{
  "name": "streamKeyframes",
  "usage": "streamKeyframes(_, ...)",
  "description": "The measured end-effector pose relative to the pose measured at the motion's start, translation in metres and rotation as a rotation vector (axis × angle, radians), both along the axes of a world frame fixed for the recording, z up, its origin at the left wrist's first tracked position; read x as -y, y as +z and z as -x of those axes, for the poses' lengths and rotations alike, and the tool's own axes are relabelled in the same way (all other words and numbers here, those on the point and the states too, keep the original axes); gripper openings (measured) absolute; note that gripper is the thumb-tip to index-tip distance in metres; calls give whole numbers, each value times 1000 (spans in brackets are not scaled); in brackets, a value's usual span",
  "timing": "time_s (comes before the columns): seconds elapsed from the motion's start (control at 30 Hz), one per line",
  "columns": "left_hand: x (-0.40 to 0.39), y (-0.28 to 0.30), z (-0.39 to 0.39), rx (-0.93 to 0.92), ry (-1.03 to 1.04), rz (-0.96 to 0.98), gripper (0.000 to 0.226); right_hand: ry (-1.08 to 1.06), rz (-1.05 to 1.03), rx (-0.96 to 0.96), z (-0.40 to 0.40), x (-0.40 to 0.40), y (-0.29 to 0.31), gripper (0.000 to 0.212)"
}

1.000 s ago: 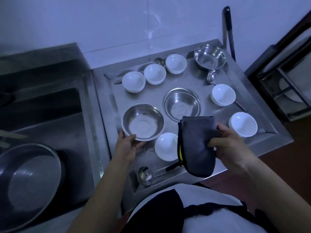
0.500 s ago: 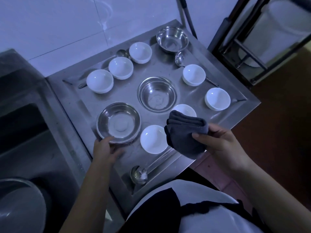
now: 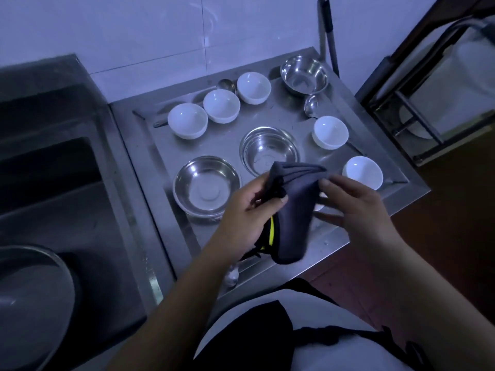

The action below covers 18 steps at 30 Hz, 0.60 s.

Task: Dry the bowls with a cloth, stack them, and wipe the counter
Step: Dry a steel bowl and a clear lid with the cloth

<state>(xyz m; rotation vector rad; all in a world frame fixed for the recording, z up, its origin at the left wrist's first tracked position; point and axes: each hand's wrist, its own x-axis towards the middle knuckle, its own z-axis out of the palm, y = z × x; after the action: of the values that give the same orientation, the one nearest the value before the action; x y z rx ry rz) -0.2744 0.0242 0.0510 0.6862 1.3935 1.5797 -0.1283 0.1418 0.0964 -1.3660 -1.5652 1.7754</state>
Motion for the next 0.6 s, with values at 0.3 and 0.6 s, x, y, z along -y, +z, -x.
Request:
streamKeyframes(0.3,-14,-9,-36,-87,-17,91,49,326,143,-146,5,34,-9,47)
streamKeyframes(0.6,-19,-24,-29,-436,-491,44,112,28,146,-170,17,30,-34,39)
